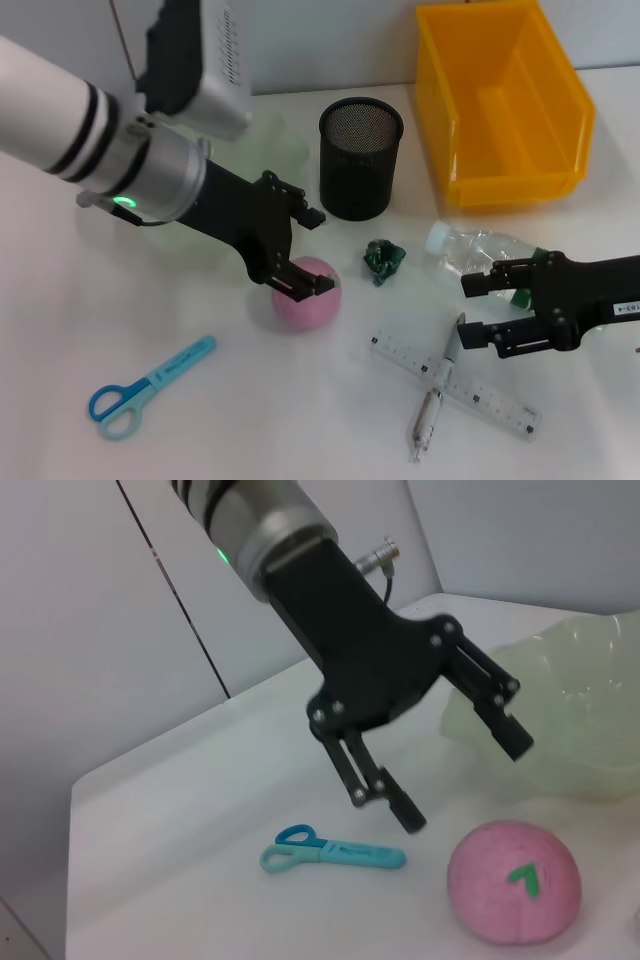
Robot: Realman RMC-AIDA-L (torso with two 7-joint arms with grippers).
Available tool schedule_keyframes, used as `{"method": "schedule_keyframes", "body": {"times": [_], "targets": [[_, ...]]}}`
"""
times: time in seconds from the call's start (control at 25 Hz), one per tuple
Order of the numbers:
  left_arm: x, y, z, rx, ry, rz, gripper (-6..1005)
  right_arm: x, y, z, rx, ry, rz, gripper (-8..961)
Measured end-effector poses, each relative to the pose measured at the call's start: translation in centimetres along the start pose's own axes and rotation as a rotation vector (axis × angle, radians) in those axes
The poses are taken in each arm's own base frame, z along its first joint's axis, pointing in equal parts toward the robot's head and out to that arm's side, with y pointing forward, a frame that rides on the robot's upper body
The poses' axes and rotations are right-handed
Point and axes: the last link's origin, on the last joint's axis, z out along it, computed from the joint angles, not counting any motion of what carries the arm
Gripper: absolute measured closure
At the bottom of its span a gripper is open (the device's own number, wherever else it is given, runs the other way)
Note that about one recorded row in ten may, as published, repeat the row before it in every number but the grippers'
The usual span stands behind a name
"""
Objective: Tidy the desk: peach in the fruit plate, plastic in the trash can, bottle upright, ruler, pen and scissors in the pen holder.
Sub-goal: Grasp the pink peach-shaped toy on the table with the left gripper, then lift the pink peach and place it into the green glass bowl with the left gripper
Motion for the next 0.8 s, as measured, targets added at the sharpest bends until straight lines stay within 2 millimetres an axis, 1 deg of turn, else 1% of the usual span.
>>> {"method": "schedule_keyframes", "body": {"times": [0.36,0.4,0.48,0.8], "targets": [[-0.6,0.9,2.6,-0.003,-0.096,-0.006,301,-0.1,-0.1,0.0,0.001,0.005,-0.007,178],[-0.6,0.9,2.6,-0.003,-0.096,-0.006,302,-0.1,-0.1,0.0,0.0,0.006,-0.008,178],[-1.0,1.0,3.4,0.007,-0.116,-0.012,306,-0.1,-0.1,0.0,0.0,0.006,-0.009,178],[-1.7,0.7,4.0,0.059,-0.129,-0.014,322,-0.2,0.0,0.1,-0.007,0.012,-0.011,178]]}}
